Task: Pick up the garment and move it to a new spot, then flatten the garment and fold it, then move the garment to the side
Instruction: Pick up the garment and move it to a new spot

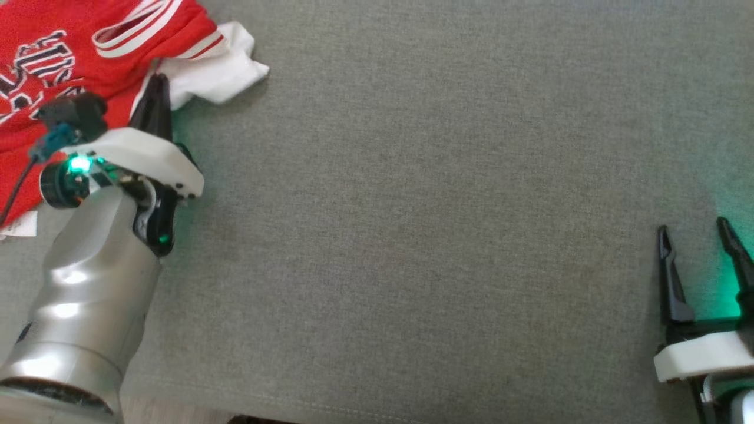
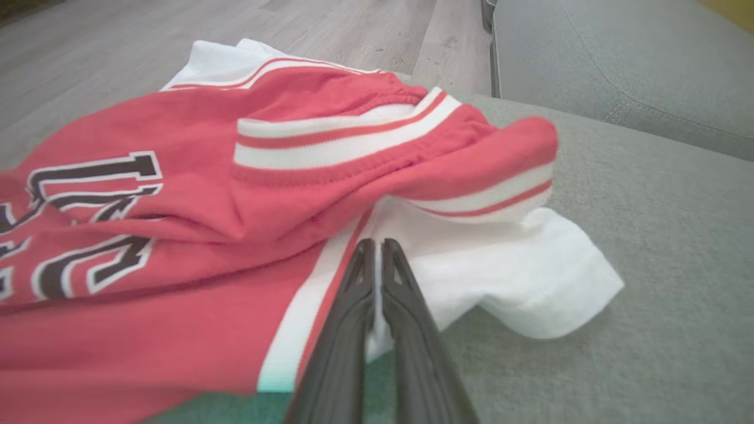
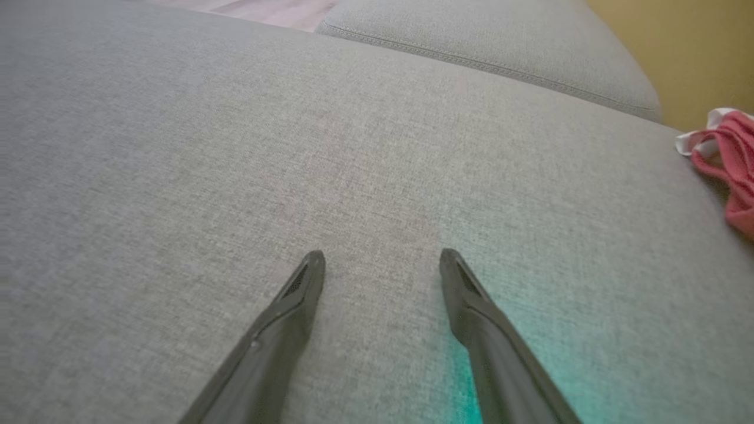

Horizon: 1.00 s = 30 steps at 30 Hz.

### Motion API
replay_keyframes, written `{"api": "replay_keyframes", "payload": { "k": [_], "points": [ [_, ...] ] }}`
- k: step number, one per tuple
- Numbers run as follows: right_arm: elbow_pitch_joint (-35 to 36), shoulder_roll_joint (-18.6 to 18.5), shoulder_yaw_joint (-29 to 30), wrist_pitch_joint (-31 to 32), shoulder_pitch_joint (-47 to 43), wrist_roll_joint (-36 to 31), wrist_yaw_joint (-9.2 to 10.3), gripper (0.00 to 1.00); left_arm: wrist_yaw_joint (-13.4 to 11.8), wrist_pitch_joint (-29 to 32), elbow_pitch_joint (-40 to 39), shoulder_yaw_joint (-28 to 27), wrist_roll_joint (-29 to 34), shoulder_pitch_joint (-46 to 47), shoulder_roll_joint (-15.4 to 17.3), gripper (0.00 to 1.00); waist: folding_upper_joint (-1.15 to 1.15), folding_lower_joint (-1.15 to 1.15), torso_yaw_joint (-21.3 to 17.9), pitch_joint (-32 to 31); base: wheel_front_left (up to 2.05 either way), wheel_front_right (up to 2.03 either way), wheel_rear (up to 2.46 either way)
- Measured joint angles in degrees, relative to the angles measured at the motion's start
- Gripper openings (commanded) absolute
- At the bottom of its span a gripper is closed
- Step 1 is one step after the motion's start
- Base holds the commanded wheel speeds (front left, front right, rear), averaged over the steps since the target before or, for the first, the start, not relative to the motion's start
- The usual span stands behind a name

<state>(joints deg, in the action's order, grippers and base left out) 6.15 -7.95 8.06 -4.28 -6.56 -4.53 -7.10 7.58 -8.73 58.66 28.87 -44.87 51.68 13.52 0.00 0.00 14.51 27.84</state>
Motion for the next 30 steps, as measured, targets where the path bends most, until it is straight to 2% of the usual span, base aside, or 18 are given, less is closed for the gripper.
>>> {"api": "replay_keyframes", "payload": {
  "k": [7, 16, 22, 30],
  "points": [
    [-3.08, 0.37, -1.3, -0.58, 0.15, 0.0, 0.0, 1.0, 0.0, -2.07, -2.57, 5.33, -2.49, -2.01, 1.43, 0.0, 0.0, 0.0, 0.56, -2.66, 0.0, 0.0, 0.0],
    [-9.59, 2.53, -2.99, -3.45, 0.98, 1.12, 0.0, 1.0, -0.01, -3.97, -12.37, 14.02, -5.67, -5.94, 1.33, 0.0, 0.0, 0.0, -0.17, -8.3, 0.0, 0.0, 0.0],
    [-14.97, 4.5, -5.25, -6.23, 2.57, 2.26, 0.0, 1.0, -0.01, -2.25, -19.96, 21.95, -9.43, -11.01, -1.55, 0.0, 0.0, 0.01, -3.18, -12.47, 0.0, 0.0, 0.0],
    [-20.62, 5.24, -6.55, -8.93, 6.41, 4.47, 0.0, 1.0, -0.01, -0.04, -25.04, 30.06, -11.69, -11.96, -7.5, 0.0, 0.0, 0.01, -11.3, -15.0, 0.0, 0.0, 0.0]
  ]
}}
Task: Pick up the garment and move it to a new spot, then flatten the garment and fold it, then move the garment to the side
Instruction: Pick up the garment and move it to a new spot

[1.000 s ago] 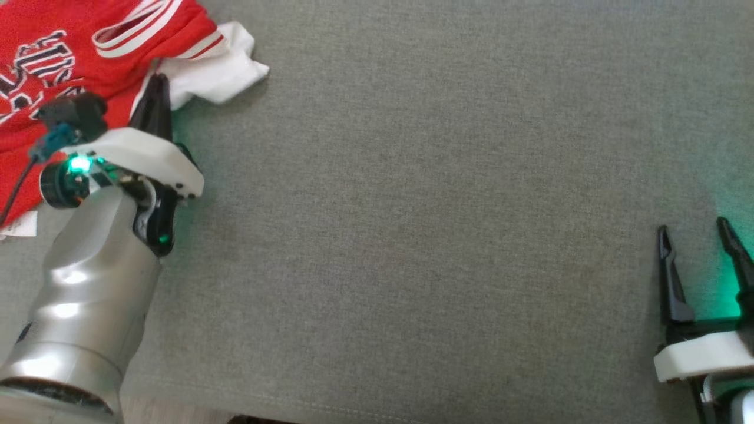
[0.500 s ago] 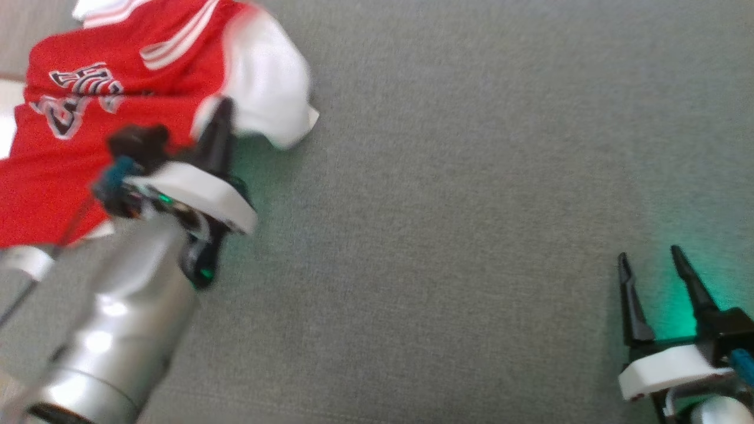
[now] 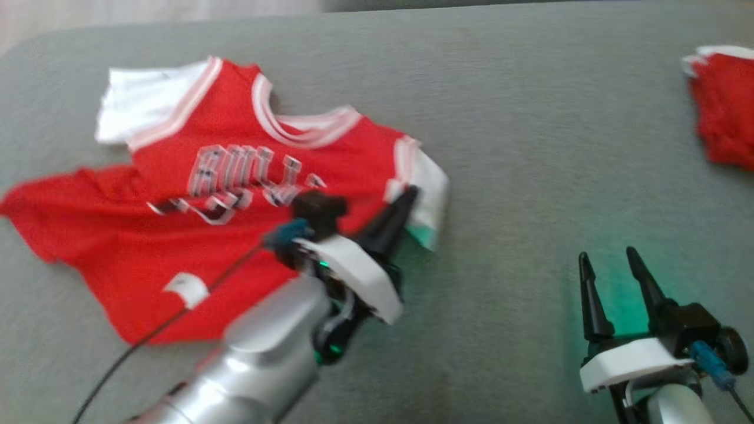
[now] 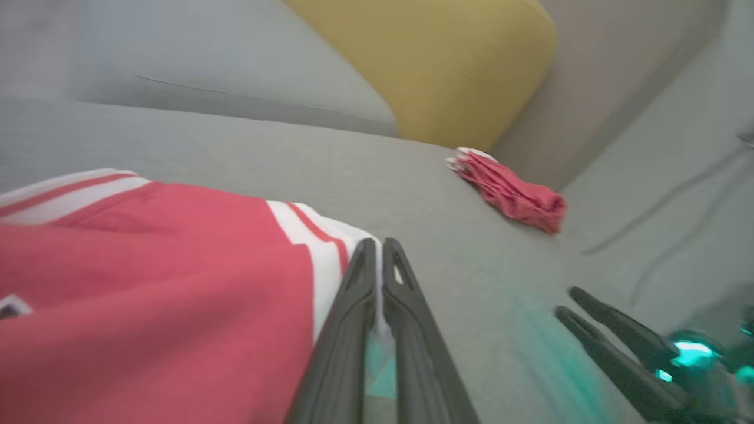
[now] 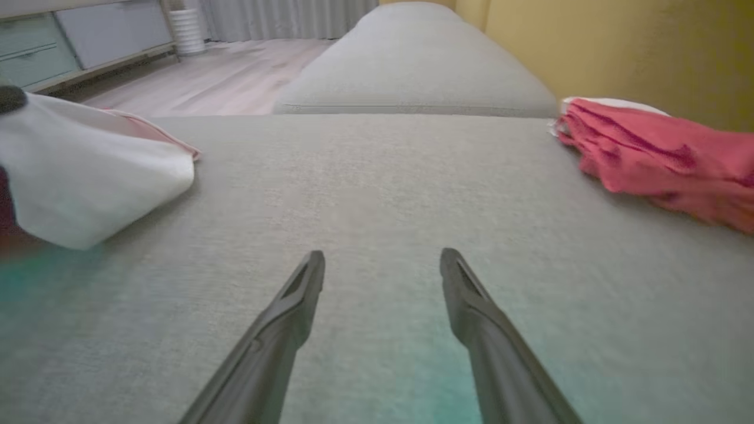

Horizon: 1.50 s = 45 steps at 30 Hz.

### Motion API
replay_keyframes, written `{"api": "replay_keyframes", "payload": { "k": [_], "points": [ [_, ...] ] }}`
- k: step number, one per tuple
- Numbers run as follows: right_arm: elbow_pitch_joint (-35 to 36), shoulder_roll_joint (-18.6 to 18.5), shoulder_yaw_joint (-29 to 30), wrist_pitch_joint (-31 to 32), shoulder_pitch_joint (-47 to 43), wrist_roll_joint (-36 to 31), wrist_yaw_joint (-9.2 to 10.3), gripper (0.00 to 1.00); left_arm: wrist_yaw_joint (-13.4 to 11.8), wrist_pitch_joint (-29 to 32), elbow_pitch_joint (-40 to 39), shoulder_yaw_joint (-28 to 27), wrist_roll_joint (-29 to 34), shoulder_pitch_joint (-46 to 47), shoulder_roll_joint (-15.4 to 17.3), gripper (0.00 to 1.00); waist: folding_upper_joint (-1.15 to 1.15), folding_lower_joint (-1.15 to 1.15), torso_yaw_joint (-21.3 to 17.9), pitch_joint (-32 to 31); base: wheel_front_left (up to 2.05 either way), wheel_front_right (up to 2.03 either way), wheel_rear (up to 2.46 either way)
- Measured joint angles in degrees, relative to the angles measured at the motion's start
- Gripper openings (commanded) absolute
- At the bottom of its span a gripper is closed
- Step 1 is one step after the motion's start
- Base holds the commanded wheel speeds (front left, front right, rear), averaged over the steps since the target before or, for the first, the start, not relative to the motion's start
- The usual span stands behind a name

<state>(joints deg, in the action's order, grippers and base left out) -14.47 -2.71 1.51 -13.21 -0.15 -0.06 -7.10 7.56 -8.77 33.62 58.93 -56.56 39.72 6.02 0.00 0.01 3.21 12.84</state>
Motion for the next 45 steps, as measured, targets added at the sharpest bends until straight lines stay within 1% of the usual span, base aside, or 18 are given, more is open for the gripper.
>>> {"api": "replay_keyframes", "payload": {
  "k": [5, 7, 10, 15, 17, 18, 21, 22, 24, 26, 29, 30, 31, 32, 33, 39, 42, 45],
  "points": [
    [-3.22, 0.02, -0.99, -0.7, 0.22, 3.13, 0.0, 1.0, 0.0, 0.74, -2.29, 4.22, -1.99, -0.2, -2.36, 0.0, 0.0, 0.0, -5.45, -0.41, 0.0, 0.0, 0.0],
    [-3.69, 0.02, -1.14, -0.97, 0.33, 3.56, 0.0, 1.0, -0.01, 1.09, -2.78, 4.97, -2.46, -0.24, -2.52, 0.0, 0.0, -0.01, -6.49, -0.42, 0.0, 0.0, 0.0],
    [-4.75, 0.03, -1.7, -0.99, 1.24, 4.78, 0.0, 1.0, -0.01, 1.69, -4.8, 7.67, -3.89, -0.3, -2.72, 0.0, 0.0, 0.0, -9.62, -0.36, 0.0, 0.0, 0.0],
    [-4.7, 0.05, -2.61, -1.0, 2.59, 6.47, 0.0, 1.0, -0.12, 1.63, -11.45, 11.59, -7.75, -0.19, -2.74, 0.0, 0.0, -0.01, -14.44, -0.19, 0.0, 0.0, 0.0],
    [-4.71, 0.05, -3.21, -1.0, 2.59, 6.7, 0.0, 1.0, -0.62, 1.42, -13.88, 12.23, -9.21, 0.13, -2.69, 0.0, 0.0, -0.01, -16.0, -0.25, 0.0, 0.0, 0.0],
    [-4.68, 0.05, -3.65, -1.0, 2.58, 7.24, 0.0, 1.0, -1.38, 1.02, -16.16, 12.99, -10.49, 1.21, -2.7, 0.0, 0.0, -0.01, -17.15, -0.4, 0.0, 0.0, 0.0],
    [-4.32, 0.07, -3.91, -1.0, 2.57, 7.61, 0.0, 1.0, -2.55, 0.16, -18.24, 13.4, -12.1, 3.69, -2.74, 0.0, 0.0, -0.01, -17.97, -0.86, 0.0, 0.0, 0.0],
    [-4.01, 0.07, -4.05, -1.0, 2.57, 7.62, 0.0, 1.0, -2.78, 0.09, -18.37, 13.44, -12.51, 4.28, -2.74, 0.0, 0.0, 0.0, -18.05, -0.99, 0.0, 0.0, 0.0],
    [-3.6, 0.05, -4.39, -1.0, 2.57, 7.62, 0.0, 1.0, -4.36, -0.35, -16.99, 13.78, -12.28, 4.96, -2.94, 0.0, 0.0, 0.0, -18.01, -1.04, 0.0, 0.0, 0.0],
    [-3.37, 0.07, -4.76, -1.0, 2.56, 7.64, 0.0, 1.0, -6.59, -0.46, -12.47, 14.7, -8.86, 5.41, -3.12, 0.0, 0.0, -0.01, -17.68, -0.98, 0.0, 0.0, 0.0],
    [-3.18, 0.07, -5.52, -1.0, 2.56, 7.91, 0.0, 1.0, -8.4, -0.9, -4.47, 15.13, -6.03, 5.45, -3.02, 0.0, 0.0, -0.01, -17.07, -0.99, 0.0, 0.0, 0.0],
    [-3.18, 0.07, -5.82, -1.0, 2.55, 8.02, 0.0, 1.0, -9.23, -1.05, -1.75, 15.16, -4.76, 5.45, -3.04, 0.12, 0.0, -0.01, -16.88, -1.0, 0.0, 0.0, 0.0],
    [-3.19, 0.07, -6.02, -1.0, 2.55, 8.05, 0.0, 1.0, -9.59, -1.53, 0.48, 15.16, -3.86, 5.41, -3.01, 0.4, 0.0, -0.01, -16.65, -0.99, 0.0, 0.0, 0.0],
    [-3.21, 0.05, -6.17, -1.0, 2.54, 8.05, 0.0, 1.0, -9.56, -1.75, 2.11, 15.14, -3.83, 5.2, -2.96, 0.93, 0.0, -0.01, -16.4, -1.01, 0.0, 0.0, 0.0],
    [-3.25, 0.07, -6.37, -1.0, 2.53, 8.05, 0.0, 1.0, -9.54, -2.1, 3.43, 15.14, -4.15, 4.72, -2.98, 1.0, 0.0, -0.01, -16.14, -1.05, 0.0, 0.0, 0.0],
    [-3.38, 0.07, -6.65, -1.0, 2.33, 8.04, 0.0, 1.0, -10.42, -4.47, 8.87, 14.47, -4.95, 2.47, -2.97, 1.0, 0.0, -0.01, -14.2, -1.22, 0.0, 0.0, 0.0],
    [-3.22, 0.05, -6.26, -1.0, 2.25, 7.84, 0.0, 1.0, -10.57, -5.44, 8.14, 11.16, -5.41, 2.14, -3.1, 1.0, 0.0, -0.01, -13.21, -1.58, 0.0, 0.0, 0.0],
    [-2.66, 0.07, -5.15, -1.0, 1.8, 7.09, 0.0, 1.0, -11.16, -5.53, 4.56, 3.71, -2.46, 0.68, -2.96, 1.0, 0.0, -0.01, -12.02, -2.29, 0.0, 0.0, 0.0]
  ]
}}
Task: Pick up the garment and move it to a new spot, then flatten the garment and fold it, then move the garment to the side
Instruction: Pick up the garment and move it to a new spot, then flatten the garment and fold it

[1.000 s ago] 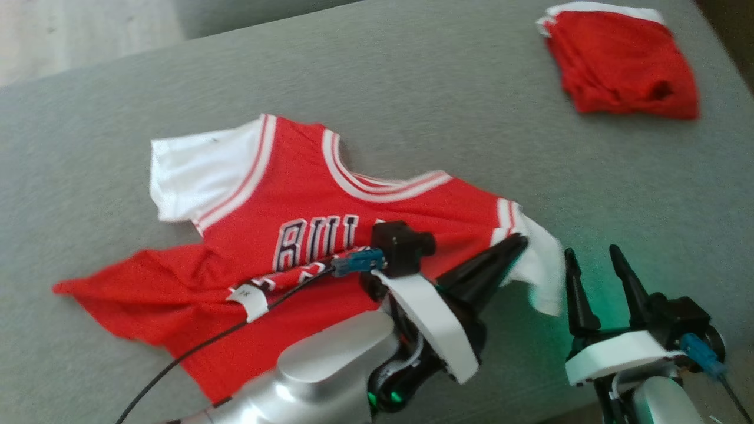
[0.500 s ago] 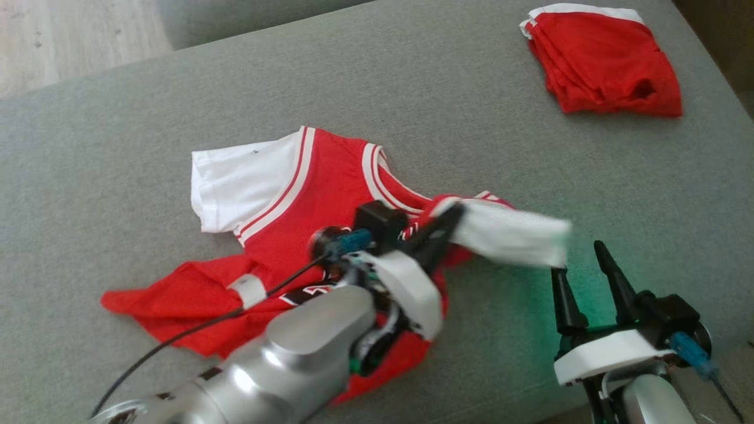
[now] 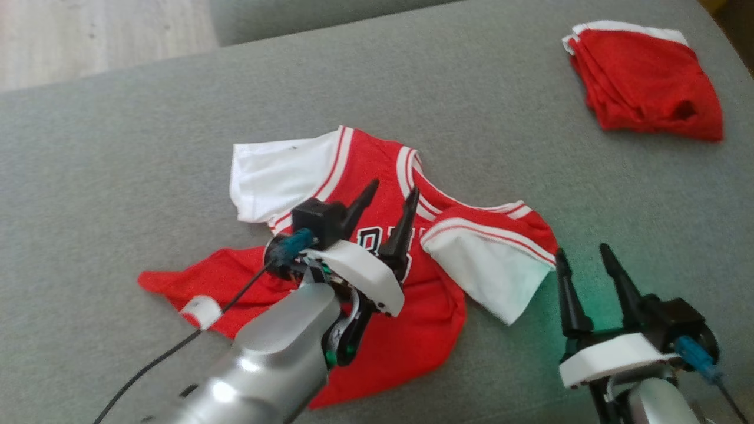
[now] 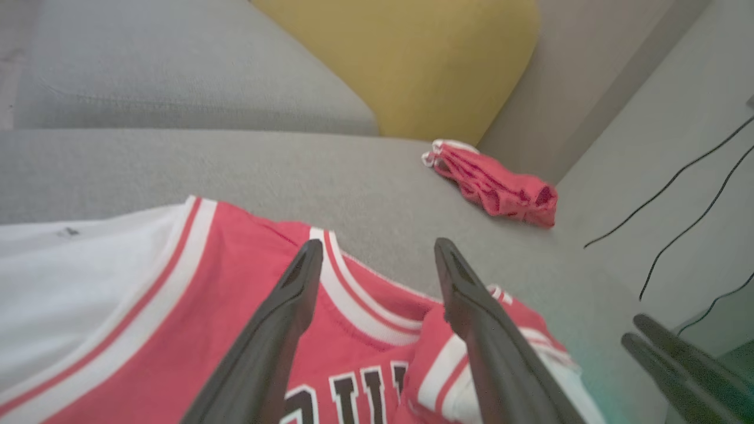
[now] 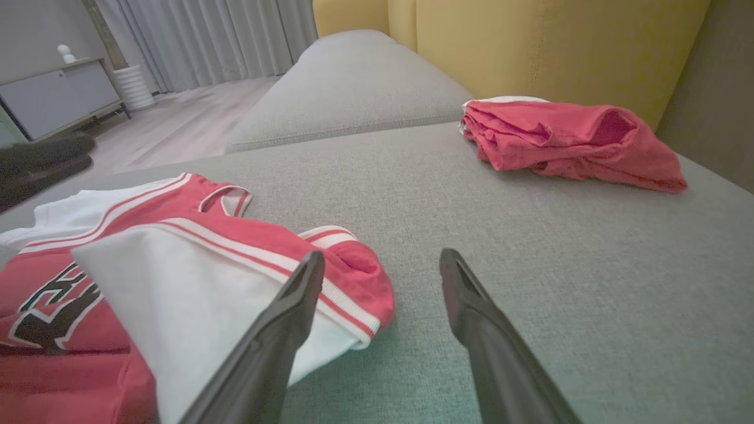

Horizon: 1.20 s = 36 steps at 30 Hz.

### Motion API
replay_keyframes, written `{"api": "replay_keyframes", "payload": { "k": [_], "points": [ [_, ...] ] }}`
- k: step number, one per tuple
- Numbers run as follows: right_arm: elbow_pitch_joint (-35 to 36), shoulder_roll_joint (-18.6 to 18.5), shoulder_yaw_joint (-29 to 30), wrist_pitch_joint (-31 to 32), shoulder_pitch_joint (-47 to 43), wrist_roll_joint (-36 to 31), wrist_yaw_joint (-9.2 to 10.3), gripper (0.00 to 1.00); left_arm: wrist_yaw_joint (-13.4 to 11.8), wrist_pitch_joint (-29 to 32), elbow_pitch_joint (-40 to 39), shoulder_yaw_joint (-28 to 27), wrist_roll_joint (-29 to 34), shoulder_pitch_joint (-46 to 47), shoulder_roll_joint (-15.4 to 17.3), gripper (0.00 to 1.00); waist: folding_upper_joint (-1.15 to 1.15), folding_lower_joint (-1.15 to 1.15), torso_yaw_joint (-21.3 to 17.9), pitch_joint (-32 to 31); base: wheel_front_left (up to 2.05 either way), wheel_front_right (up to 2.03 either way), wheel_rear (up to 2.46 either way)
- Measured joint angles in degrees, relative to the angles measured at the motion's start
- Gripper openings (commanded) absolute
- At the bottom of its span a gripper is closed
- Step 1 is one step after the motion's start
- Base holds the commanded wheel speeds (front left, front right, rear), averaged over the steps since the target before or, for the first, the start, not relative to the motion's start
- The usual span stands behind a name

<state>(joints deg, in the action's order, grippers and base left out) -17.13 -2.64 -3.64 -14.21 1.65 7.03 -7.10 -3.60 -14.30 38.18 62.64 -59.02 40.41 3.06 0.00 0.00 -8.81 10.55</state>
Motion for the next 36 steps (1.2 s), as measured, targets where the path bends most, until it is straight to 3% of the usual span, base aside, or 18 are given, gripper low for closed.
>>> {"api": "replay_keyframes", "payload": {
  "k": [10, 18, 28, 36],
  "points": [
    [3.13, 0.02, 5.98, 0.0, -3.65, -1.81, 0.0, 1.0, -3.74, -0.14, -16.0, -19.18, 17.08, -22.81, 5.79, 1.0, 0.0, 0.01, 4.62, -3.76, 0.0, 0.0, 0.0],
    [3.02, 0.1, 9.43, 0.0, -7.32, -2.6, 0.0, 1.0, -5.9, -0.14, -22.21, -31.15, 26.95, -37.55, 5.64, 1.0, 0.0, 0.01, 9.14, -7.79, 0.0, 0.0, 0.0],
    [1.41, 0.18, 10.88, 0.0, -10.68, -3.01, 0.0, 1.0, -2.1, -0.14, -23.74, -39.17, 34.93, -47.61, 3.82, 1.0, 0.0, 0.01, 13.94, -11.42, 0.0, 0.0, 0.0],
    [-0.04, 0.22, 10.63, 0.0, -10.71, -3.0, 0.0, 1.0, 0.8, -0.14, -23.77, -44.75, 39.24, -51.04, 2.1, 1.0, 0.0, 0.01, 15.19, -12.82, 0.0, 0.0, 0.0]
  ]
}}
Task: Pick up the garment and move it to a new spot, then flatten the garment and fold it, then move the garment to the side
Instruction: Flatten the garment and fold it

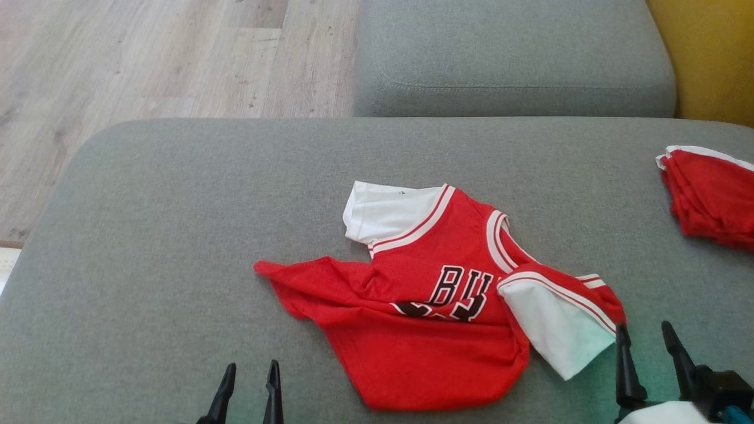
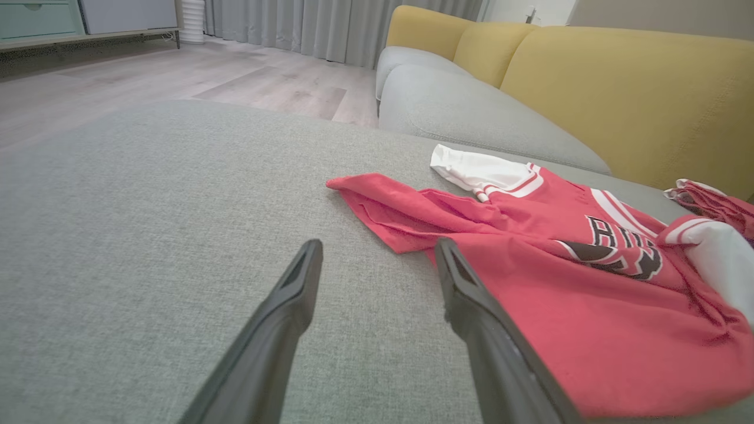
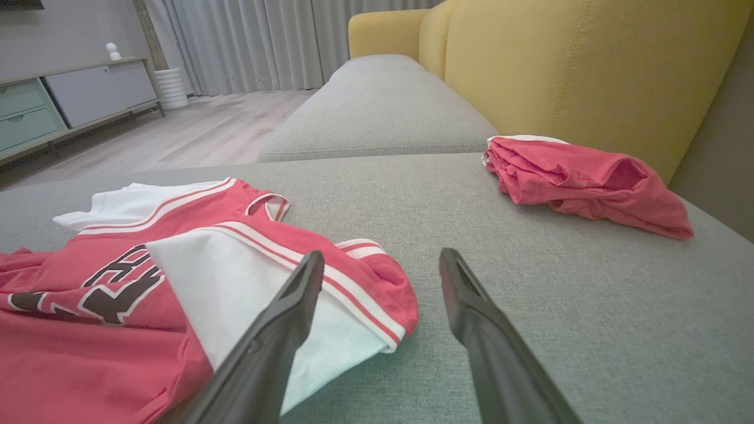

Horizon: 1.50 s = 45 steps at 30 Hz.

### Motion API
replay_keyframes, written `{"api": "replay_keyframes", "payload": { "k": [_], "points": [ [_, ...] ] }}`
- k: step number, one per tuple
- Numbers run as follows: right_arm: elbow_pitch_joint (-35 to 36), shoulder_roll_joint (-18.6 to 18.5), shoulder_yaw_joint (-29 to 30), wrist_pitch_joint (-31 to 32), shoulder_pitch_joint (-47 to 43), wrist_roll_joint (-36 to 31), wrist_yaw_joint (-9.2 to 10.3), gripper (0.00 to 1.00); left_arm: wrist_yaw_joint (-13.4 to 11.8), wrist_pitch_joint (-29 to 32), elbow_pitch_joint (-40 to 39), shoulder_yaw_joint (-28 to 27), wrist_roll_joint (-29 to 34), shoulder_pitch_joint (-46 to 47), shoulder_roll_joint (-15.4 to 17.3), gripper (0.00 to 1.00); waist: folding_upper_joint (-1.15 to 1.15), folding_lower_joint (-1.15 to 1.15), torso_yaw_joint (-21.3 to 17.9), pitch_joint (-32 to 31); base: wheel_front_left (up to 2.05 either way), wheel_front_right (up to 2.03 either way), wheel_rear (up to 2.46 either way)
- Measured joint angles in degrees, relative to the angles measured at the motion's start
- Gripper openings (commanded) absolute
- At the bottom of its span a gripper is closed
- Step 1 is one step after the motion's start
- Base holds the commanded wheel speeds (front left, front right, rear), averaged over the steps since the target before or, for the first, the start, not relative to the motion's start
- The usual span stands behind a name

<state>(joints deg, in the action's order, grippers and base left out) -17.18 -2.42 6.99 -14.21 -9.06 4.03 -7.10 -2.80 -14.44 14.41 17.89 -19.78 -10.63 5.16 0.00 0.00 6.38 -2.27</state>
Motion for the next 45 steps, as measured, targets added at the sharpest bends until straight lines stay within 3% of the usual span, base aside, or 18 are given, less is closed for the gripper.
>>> {"api": "replay_keyframes", "payload": {
  "k": [7, 10, 14, 17, 27, 31, 32, 33, 40, 45],
  "points": [
    [-0.16, 0.01, -1.03, 0.0, 0.01, 0.0, 0.0, 1.0, 2.94, 0.0, 0.66, -1.14, 1.23, -0.19, -1.07, 1.0, 0.0, 0.0, -0.34, 0.06, 0.0, 0.0, 0.0],
    [-0.16, 0.01, -1.57, 0.0, 0.05, 0.0, 0.0, 1.0, 4.83, 0.0, 2.53, 0.83, 0.12, 0.47, -1.25, 1.0, 0.0, 0.0, -0.74, 0.36, 0.0, 0.0, 0.0],
    [-0.09, 0.01, -2.68, 0.0, 0.23, -0.01, 0.0, 1.0, 5.33, 2.13, 6.34, 4.19, -3.07, 4.87, -1.56, 1.0, 0.0, -0.01, -1.55, 1.27, 0.0, 0.0, 0.0],
    [0.21, 0.02, -3.6, 0.0, 0.41, -0.01, 0.0, 1.0, 5.08, 4.57, 8.73, 6.5, -10.26, 8.84, -1.92, 1.0, 0.0, 0.0, -2.34, 2.33, 0.0, 0.0, 0.0],
    [1.05, 0.03, -4.57, 0.0, 3.99, -0.09, 0.0, 1.0, 2.21, 8.66, 20.79, 9.94, -18.84, 21.31, -2.25, 1.0, 0.0, -0.02, -6.1, 7.1, 0.0, 0.0, 0.0],
    [1.1, 0.02, -4.98, 0.0, 4.45, -0.09, 0.0, 1.0, 3.32, 8.24, 24.38, 10.01, -22.01, 26.24, -2.27, 1.0, 0.0, -0.01, -7.99, 9.05, 0.0, 0.0, 0.0],
    [1.09, 0.02, -5.06, 0.0, 4.81, -0.08, 0.0, 1.0, 3.83, 8.05, 25.05, 10.17, -22.57, 27.25, -2.29, 0.45, 0.0, -0.02, -8.37, 9.34, 0.0, 0.0, 0.0],
    [1.1, 0.02, -5.23, 0.0, 5.24, -0.08, 0.0, 1.0, 4.67, 8.05, 25.82, 10.54, -22.79, 28.22, -2.26, 0.0, 0.0, -0.02, -8.73, 9.6, 0.0, 0.0, 0.0],
    [1.4, 0.02, -5.54, 0.0, 6.46, 0.0, 0.0, 1.0, 5.81, 5.1, 28.76, 10.61, -23.88, 33.1, -2.14, 0.0, 0.0, -0.01, -10.02, 11.17, 0.0, 0.0, 0.0],
    [1.42, 0.02, -5.57, 0.0, 6.66, 0.0, 0.0, 1.0, 2.89, 3.04, 31.12, 9.09, -21.49, 39.7, 0.35, 0.0, 0.0, -0.01, -10.05, 11.8, 0.0, 0.0, 0.0]
  ]
}}
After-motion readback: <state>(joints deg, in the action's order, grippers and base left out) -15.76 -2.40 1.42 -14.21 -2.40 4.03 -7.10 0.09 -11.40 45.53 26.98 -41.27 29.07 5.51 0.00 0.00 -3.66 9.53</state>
